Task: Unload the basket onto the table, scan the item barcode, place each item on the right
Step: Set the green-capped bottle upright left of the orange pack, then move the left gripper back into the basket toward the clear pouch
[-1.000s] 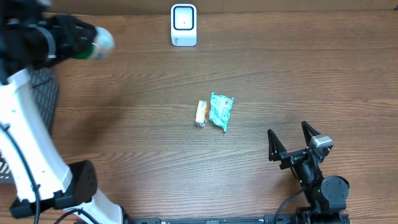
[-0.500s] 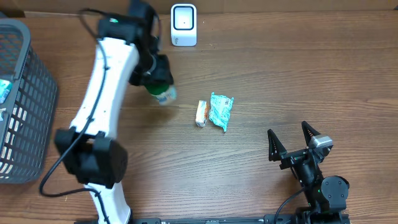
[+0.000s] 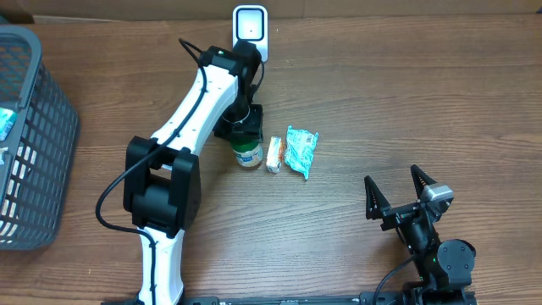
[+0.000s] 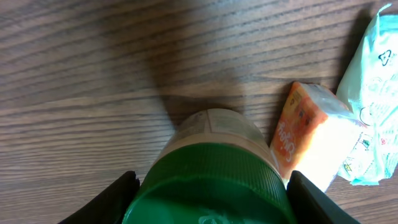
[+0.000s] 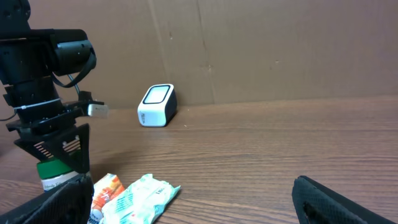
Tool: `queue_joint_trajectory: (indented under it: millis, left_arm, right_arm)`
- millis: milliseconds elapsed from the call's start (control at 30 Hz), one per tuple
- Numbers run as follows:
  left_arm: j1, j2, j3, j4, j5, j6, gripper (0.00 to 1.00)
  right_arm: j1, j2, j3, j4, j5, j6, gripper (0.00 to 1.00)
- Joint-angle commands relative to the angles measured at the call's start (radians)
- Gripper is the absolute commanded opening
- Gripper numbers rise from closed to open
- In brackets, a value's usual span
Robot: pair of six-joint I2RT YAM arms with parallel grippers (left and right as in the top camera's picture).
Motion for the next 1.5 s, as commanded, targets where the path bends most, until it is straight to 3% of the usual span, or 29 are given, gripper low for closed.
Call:
queue_joint_trajectory:
  millis: [0,67,233,567,600,733,1033,1233,1467]
  left_arm:
    - [-0.002,0.004,0.003,-0.003,-0.006,-0.025,0.88]
    - [0.0,0.004,0.008,-0.01,-0.006,-0.024,0.93]
    - [0.022,0.003,0.124,-0.091,-0.009,-0.016,0.93]
    - [0.143,-0.007,0.82,-0.368,-0.043,0.006,0.94]
    - [0.163,-0.018,0.856,-0.368,-0.034,0.009,1.0]
    - [0.271,-0.097,0.974,-0.367,-0.033,-0.002,1.0]
    - [0.688,-0.29,0.982,-0.368,-0.059,-0.01,1.0]
    - [0.986,-0.325,0.95,-0.368,-0.059,-0.051,1.0]
    - [1.162,-0.323,0.688,-0.365,-0.013,-0.086,0.99]
  right_arm:
    - [-0.002,-0.01,-0.01,0.007,-0.002,-0.001,1.0]
    - [-0.002,-0.01,-0.01,0.007,-0.002,-0.001,1.0]
    - [-0.002,-0.01,-0.01,0.007,-0.002,-0.001,1.0]
    - [-0.002,-0.01,-0.01,0.007,-0.002,-0.001,1.0]
    - [-0.002,-0.01,-0.01,0.007,-0.002,-0.001,1.0]
    - [-0.002,-0.01,-0.01,0.007,-0.002,-0.001,1.0]
    - [-0.002,-0.01,-0.01,0.007,-0.002,-0.001,1.0]
    - [-0.002,-0.01,-0.01,0.007,-0.002,-0.001,1.0]
    - [-0.002,-0.01,-0.01,0.007,-0.002,-0.001,1.0]
